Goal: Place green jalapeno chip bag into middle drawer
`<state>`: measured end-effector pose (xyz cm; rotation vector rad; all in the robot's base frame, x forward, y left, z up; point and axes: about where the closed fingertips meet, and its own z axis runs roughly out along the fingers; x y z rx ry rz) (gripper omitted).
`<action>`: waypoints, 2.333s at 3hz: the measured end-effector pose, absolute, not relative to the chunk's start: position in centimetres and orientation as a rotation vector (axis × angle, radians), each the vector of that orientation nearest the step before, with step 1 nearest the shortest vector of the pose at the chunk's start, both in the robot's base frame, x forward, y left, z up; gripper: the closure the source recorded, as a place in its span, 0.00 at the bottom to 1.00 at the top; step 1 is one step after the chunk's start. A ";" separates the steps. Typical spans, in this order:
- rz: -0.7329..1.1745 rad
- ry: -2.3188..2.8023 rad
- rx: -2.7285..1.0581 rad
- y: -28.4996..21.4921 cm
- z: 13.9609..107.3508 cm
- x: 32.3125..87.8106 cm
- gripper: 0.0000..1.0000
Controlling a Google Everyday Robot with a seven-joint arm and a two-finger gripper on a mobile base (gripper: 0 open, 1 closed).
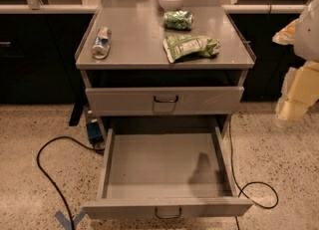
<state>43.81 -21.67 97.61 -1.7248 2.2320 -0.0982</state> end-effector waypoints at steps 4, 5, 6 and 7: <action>-0.250 2.112 -1.781 -19.4 97.4 51.6 0.00; -0.282 2.067 -1.810 -18.3 96.4 55.5 0.00; -0.321 2.044 -1.819 -18.0 95.2 59.6 0.00; -0.266 2.043 -1.761 -19.8 93.7 63.6 0.00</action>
Offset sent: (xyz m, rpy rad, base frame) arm 0.0304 0.0110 -0.0154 -0.0480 -0.0231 0.0254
